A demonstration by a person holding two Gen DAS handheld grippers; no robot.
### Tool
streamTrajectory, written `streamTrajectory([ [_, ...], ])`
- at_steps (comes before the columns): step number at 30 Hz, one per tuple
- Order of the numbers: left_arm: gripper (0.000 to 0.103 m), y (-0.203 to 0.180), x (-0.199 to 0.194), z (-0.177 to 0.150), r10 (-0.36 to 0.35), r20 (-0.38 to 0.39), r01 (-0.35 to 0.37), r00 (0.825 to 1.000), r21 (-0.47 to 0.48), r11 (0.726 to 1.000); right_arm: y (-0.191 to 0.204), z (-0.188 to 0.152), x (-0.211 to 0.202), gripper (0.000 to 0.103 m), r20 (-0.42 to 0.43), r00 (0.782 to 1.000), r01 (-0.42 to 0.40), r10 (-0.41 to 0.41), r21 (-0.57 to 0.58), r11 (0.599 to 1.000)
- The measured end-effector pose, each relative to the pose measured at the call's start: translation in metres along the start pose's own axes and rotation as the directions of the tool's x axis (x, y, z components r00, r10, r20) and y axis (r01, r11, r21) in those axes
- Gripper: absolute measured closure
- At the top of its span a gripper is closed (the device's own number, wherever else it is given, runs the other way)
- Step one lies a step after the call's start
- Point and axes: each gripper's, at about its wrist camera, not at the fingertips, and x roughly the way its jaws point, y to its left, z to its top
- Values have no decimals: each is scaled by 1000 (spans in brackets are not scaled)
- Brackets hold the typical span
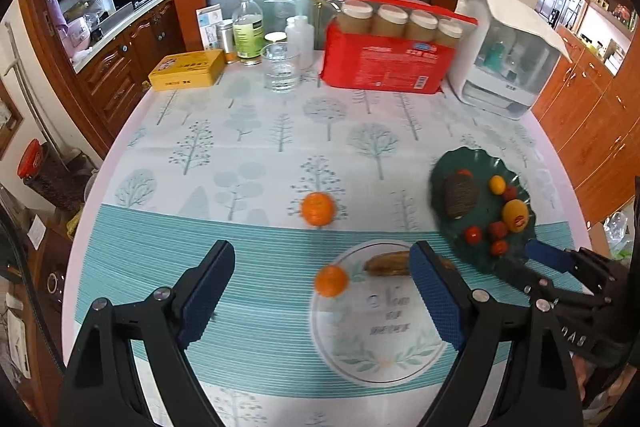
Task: Organize fruits
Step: 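Move both open tools back toward the tangerines by the white plate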
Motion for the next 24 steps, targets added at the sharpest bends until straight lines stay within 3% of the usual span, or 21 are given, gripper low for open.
streamTrajectory([
  [5,15,21,10,4,3,-14,-2,1000,71,997,29,-3,14,47,-7,1000,4,-4,-2,1000],
  [8,15,29,20,7,10,-7,-8,1000,165,986,44,-3,25,47,-9,1000,11,-11,5,1000],
  [16,15,37,63,14,-39,-24,46,999,409,911,69,-5,65,47,-18,1000,-8,9,28,1000],
  [24,15,46,136,23,-122,-165,183,979,438,880,99,-19,119,47,-58,998,-23,21,-26,999],
])
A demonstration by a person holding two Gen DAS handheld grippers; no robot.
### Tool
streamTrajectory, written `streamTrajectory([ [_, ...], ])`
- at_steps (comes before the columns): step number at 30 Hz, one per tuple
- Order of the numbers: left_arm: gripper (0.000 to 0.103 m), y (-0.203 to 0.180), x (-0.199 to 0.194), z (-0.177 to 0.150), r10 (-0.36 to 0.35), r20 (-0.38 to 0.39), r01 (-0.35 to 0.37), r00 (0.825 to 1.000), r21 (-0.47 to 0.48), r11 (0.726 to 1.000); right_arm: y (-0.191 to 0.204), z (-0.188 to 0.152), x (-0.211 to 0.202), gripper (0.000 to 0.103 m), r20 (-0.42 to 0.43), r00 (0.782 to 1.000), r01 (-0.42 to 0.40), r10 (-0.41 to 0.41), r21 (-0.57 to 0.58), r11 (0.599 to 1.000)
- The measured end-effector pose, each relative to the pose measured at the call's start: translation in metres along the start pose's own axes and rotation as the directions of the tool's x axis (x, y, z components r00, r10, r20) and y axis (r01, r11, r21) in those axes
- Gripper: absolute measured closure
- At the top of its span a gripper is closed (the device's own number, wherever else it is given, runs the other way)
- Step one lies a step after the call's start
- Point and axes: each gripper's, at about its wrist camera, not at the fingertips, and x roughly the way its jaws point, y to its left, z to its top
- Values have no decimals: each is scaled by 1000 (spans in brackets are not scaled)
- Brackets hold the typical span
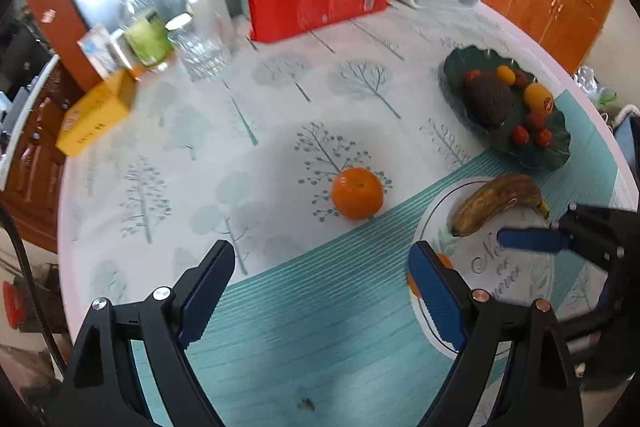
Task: Organize fruits
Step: 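Move both open tools back toward the tangerines by the white plate, then grasp a tangerine with the left tool while the right tool grasps another tangerine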
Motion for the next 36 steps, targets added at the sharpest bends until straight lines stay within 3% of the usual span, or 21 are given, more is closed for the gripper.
streamTrajectory([
  [8,15,5,42,12,-48,-39,49,998,20,999,14,0,42,48,-26,999,27,-28,-32,999],
  [11,15,2,52,19,-74,-38,74,997,21,997,15,-3,51,64,-38,997,60,-62,-55,997],
  [20,16,-16,84,36,-120,-55,121,991,11,993,-7,-11,38,64,-46,998,42,-42,14,999],
  [29,40,-27,105,40,-104,-88,104,991,5,995,-20,-8,16,64,-3,999,37,-37,74,997],
  [33,56,-28,109,39,-87,-100,87,991,1,996,-25,-6,11,64,12,999,34,-35,91,995],
  [36,57,-26,111,38,-97,-103,96,990,-12,995,-26,-6,9,64,19,999,33,-34,94,995],
])
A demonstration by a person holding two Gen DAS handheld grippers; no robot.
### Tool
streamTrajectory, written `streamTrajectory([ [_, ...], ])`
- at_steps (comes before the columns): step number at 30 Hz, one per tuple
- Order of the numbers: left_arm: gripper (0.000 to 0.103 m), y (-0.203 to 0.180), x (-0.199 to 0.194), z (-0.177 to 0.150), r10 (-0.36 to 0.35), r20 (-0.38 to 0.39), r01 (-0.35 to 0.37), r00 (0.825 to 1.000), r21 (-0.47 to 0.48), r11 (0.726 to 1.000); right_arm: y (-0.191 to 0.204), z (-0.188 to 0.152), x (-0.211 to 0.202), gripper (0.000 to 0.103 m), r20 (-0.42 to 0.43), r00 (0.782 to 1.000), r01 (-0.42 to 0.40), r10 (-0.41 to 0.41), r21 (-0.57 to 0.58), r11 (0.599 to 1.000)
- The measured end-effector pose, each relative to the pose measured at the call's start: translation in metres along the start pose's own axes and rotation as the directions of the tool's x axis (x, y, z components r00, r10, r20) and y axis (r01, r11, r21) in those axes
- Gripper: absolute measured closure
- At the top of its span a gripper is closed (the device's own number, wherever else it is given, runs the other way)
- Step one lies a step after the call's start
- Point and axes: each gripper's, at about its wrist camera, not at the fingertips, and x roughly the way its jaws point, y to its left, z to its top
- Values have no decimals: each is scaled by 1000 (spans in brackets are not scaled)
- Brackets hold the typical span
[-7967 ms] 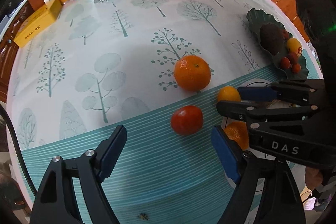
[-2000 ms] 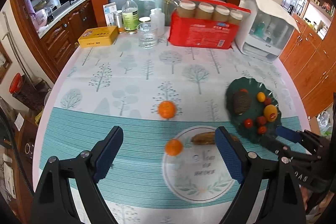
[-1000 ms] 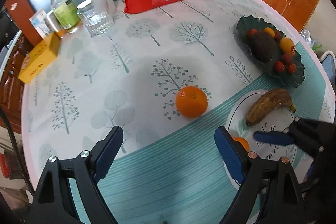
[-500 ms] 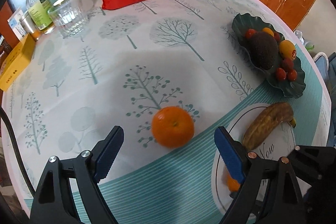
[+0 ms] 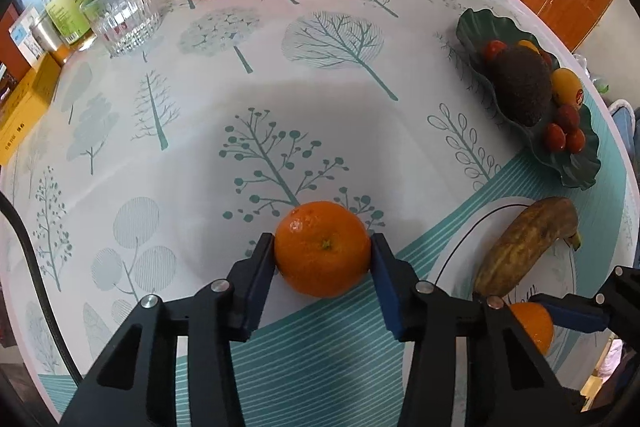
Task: Organize fruits
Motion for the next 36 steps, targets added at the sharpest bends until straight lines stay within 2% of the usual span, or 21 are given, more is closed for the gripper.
streamTrajectory([
  [10,59,-5,-9,-11,37,2,-37,999,-17,999,-4,1,-16,65,41,999,-15,14,21,1000],
  [23,59,-21,-65,-41,51,56,-43,997,-132,990,-19,-10,-43,65,68,998,-6,4,24,1000],
  [29,59,-50,-98,-46,22,110,-5,994,-154,988,-41,-14,-59,65,78,997,8,-12,51,999],
  [36,59,-102,-121,-24,-13,170,36,985,-133,990,-87,-11,-90,65,124,992,22,-38,131,991],
])
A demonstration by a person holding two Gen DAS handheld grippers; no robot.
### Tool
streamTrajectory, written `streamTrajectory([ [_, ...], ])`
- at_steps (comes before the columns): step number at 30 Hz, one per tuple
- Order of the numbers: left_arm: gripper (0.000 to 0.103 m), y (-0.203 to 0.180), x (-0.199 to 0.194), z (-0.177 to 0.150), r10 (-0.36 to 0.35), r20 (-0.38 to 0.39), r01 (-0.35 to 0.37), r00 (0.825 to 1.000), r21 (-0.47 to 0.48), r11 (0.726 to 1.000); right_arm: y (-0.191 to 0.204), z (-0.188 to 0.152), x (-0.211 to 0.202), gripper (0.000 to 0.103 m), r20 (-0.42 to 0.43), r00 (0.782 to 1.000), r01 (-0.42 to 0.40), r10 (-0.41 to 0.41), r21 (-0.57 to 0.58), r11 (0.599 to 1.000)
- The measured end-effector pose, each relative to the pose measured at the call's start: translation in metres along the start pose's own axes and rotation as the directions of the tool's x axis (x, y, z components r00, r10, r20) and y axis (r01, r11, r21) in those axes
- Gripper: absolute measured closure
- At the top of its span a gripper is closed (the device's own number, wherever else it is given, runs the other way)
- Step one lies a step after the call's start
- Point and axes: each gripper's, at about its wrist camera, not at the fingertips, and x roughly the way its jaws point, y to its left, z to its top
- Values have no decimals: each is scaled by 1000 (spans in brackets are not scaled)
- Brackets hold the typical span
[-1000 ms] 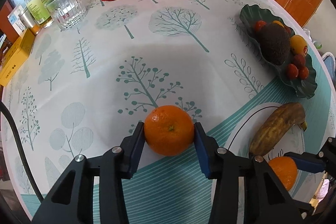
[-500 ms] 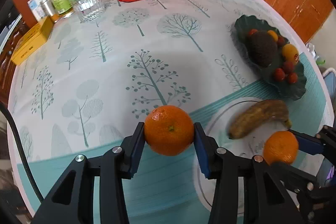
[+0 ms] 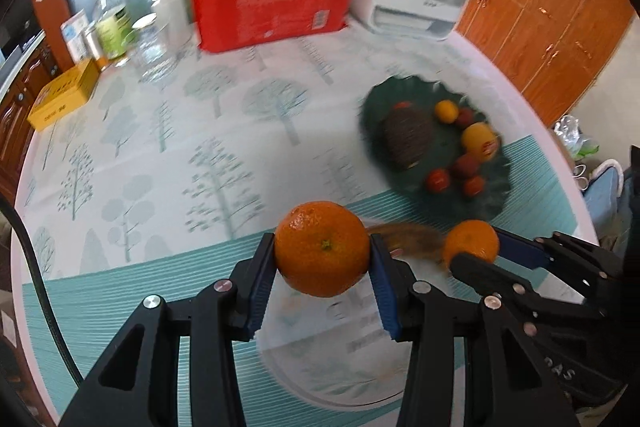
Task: Organize fruits
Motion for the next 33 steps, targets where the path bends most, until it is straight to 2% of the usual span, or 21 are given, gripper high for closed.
streamTrajectory([
  [7,59,-58,-5,33,-14,49,14,999,-12,1000,-54,29,-33,65,55,998,41,-41,9,999],
  [12,59,-93,-8,62,-1,91,3,996,-23,1000,-89,65,-49,65,71,997,45,-43,-21,999],
  [19,59,-122,5,94,24,130,-12,991,-88,996,-121,119,-46,65,72,997,31,-25,-85,996],
  [25,59,-130,45,96,62,84,-48,994,-162,986,-139,147,-9,65,10,1000,-9,10,-111,994],
  [33,59,-124,99,76,96,-26,-99,995,-245,964,-145,148,48,65,-106,994,-47,33,-140,989],
])
